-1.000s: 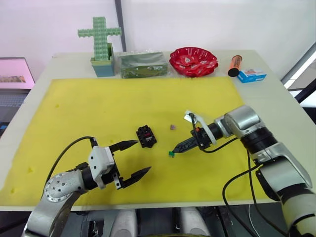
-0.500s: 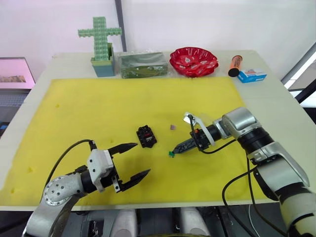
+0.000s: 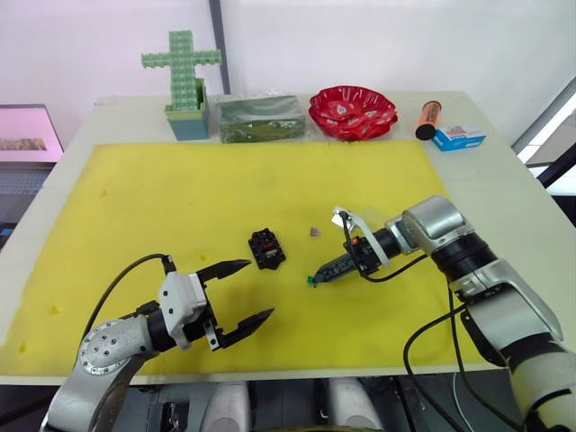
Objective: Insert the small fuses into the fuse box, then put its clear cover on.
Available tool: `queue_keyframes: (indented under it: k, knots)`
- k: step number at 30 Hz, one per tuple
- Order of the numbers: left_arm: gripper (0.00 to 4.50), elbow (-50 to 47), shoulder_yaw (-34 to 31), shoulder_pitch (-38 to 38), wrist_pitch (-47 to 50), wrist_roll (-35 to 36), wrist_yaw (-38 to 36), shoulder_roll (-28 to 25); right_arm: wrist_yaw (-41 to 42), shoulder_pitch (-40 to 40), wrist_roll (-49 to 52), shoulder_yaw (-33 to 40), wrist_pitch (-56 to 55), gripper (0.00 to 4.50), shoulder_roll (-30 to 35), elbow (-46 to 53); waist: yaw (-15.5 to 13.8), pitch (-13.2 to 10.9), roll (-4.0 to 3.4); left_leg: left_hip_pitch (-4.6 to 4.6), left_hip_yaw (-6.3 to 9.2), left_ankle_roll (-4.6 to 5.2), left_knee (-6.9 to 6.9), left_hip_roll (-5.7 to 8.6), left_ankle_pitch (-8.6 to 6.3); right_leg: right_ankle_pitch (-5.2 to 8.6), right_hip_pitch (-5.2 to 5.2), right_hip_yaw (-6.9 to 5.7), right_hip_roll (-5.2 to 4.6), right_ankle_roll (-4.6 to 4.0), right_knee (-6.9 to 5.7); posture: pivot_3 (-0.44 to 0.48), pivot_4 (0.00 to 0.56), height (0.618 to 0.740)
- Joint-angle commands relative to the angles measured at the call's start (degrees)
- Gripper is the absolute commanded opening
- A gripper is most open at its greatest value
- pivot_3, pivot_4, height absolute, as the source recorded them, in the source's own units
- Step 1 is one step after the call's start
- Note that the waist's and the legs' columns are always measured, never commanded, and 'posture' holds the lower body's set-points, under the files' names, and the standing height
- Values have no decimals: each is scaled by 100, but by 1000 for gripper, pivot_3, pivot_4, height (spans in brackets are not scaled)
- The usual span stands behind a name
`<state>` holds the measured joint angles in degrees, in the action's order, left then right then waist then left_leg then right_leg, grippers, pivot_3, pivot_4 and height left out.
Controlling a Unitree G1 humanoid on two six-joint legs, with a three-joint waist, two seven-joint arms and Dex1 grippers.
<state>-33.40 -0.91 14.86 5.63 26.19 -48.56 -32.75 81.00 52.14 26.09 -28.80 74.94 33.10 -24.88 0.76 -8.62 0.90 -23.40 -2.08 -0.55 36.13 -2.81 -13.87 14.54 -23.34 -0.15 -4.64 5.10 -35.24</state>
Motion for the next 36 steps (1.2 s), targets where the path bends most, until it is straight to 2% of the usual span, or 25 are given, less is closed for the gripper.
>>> queue_keyframes:
  k: [1,4,5,14,17,20,24,27,30,36]
  knots:
    - [4500,-123,-47,-11,-113,17,-16,-17,-167,-99,-39,-4,-97,1275,-107,-1,1,0,1,0,0,0,0,0,0,0,0,0,0,0,0,0,150,740]
    - [4500,-125,-41,-17,-115,16,-10,-11,-280,-127,-109,-6,-198,228,-153,-82,1,1,2,0,0,0,-1,0,0,0,0,0,1,0,0,0,150,740]
    - [4500,-126,-38,-18,-115,15,-8,-9,-300,-135,-126,-8,-224,55,-158,-95,1,2,3,0,0,0,0,0,0,0,0,0,1,0,0,0,150,740]
    - [4500,-80,-58,1,-165,-14,1,9,-334,-66,-110,96,-275,55,-93,-33,3,9,11,7,1,0,1,-1,0,0,8,0,1,0,-1,0,150,740]
    - [4500,-90,-190,85,-202,26,25,2,-360,49,49,389,-323,55,23,502,2,7,9,5,1,0,1,-1,0,0,5,0,1,0,-2,0,150,740]
    - [4500,-152,-455,336,-166,160,87,-13,-883,247,26,997,-933,55,14,1621,19,1,-1,0,-2,0,-1,-2,0,0,-5,1,0,1,-3,0,150,740]
    - [4500,-115,-611,286,-121,227,243,65,-1451,417,-130,1334,-1662,55,-176,2449,-11,1,0,0,2,0,-6,-4,0,0,-9,-1,5,3,-6,0,150,740]
    - [4500,172,-580,-59,-15,123,415,134,-1563,507,-794,950,-3032,55,-213,2674,-24,3,3,0,4,0,-1,-3,0,1,-1,-3,5,1,-4,0,150,740]
    - [4500,385,-530,-409,219,198,487,163,-1415,663,-1470,485,-4313,55,-214,2343,-9,3,3,0,3,-1,6,-1,0,0,4,-3,4,2,-3,0,150,740]
    - [4500,939,-447,-699,-109,-40,463,376,-1207,876,-2039,67,-4949,55,-360,1908,-2,3,3,0,0,-1,1,-1,1,-10,1,-2,5,21,-5,0,150,740]
